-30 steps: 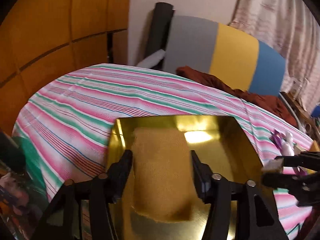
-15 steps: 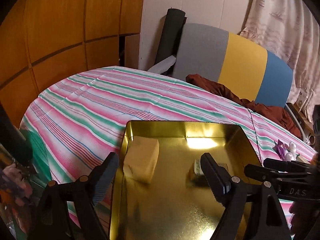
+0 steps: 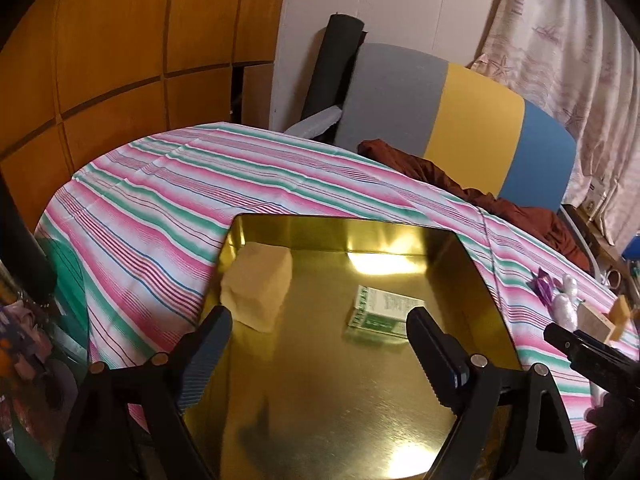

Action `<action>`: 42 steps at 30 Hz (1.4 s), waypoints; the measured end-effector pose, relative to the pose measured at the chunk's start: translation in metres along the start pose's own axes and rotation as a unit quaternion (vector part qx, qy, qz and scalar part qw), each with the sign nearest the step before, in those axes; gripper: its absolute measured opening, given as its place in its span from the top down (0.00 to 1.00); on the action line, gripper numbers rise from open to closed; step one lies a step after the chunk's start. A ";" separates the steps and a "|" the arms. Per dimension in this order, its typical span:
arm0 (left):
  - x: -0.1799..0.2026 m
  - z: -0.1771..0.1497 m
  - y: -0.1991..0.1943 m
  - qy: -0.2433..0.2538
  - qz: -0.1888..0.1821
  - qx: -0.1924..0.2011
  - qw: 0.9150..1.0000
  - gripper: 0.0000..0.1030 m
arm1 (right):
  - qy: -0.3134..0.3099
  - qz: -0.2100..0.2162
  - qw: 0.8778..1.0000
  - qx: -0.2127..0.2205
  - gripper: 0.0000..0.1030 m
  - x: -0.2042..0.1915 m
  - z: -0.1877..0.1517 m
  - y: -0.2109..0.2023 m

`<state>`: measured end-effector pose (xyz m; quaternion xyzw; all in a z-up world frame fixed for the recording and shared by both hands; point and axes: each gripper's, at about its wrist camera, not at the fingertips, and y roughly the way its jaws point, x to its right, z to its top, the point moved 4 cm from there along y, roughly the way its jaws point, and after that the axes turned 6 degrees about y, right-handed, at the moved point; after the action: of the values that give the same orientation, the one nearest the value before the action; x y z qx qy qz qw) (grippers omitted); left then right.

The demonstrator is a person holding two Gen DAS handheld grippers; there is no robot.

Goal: Organize objects
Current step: 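Carry both items over the gold tray and open both tools to drop them, then grasp the clear plastic bundle from the pile with the left tool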

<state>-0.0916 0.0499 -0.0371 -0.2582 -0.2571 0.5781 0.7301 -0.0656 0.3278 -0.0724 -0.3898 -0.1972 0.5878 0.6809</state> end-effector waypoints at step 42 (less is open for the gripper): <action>0.158 -0.021 -0.018 0.160 -0.165 -0.019 0.973 0.00 | 0.037 -0.073 0.996 -0.024 0.10 0.136 -0.015 -0.026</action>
<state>-0.0330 0.1988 -0.0286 -0.3150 -0.1873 0.3960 0.8420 -0.0065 0.4525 -0.0874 -0.4118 -0.2137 0.5171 0.7193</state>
